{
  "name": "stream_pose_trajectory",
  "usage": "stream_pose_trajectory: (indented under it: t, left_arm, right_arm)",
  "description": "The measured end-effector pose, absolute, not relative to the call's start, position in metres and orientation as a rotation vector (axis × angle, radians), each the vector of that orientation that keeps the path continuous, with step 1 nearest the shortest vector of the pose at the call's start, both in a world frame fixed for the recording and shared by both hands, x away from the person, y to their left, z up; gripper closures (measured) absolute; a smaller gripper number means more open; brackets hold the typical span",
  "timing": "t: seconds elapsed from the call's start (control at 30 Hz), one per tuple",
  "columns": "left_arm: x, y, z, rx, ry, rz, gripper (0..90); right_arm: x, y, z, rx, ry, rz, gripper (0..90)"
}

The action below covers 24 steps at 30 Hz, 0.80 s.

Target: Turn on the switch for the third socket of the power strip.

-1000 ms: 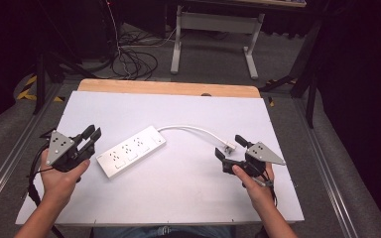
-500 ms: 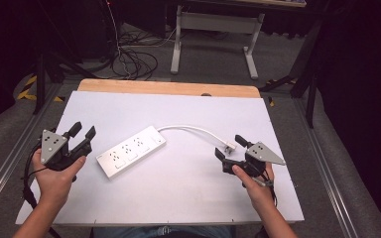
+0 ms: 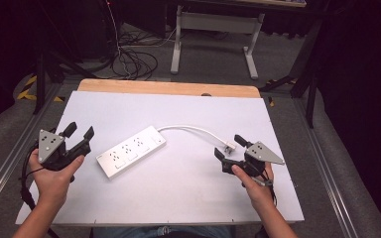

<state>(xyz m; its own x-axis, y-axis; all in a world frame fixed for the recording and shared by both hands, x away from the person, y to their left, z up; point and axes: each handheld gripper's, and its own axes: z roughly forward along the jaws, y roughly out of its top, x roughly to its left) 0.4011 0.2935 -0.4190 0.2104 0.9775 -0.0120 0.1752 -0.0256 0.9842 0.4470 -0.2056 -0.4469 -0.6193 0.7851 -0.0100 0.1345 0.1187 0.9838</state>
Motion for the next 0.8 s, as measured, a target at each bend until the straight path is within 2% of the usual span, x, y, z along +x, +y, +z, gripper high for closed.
stream_pose_trajectory:
  t: [0.1,0.2,0.27,0.33,0.8]
  left_arm:
    - [0.4019,0.2949,-0.4197,1.427,1.175,0.965,39.8]
    - [0.4017,0.2944,-0.4209,1.416,1.176,0.995,32.1]
    - [0.4017,0.2931,-0.4216,1.411,1.164,1.024,31.5]
    - [0.4022,0.2907,-0.4226,1.409,1.166,1.038,25.6]
    - [0.4028,0.2909,-0.4255,1.45,1.148,1.004,13.2]
  right_arm:
    - [0.4473,-0.2053,-0.4469,0.892,1.853,1.542,12.3]
    - [0.4478,-0.2053,-0.447,0.895,1.85,1.546,11.8]
    - [0.4481,-0.2053,-0.447,0.895,1.85,1.548,11.7]
    - [0.4481,-0.2052,-0.447,0.895,1.85,1.548,11.7]
    - [0.448,-0.2055,-0.4469,0.895,1.851,1.552,11.2]
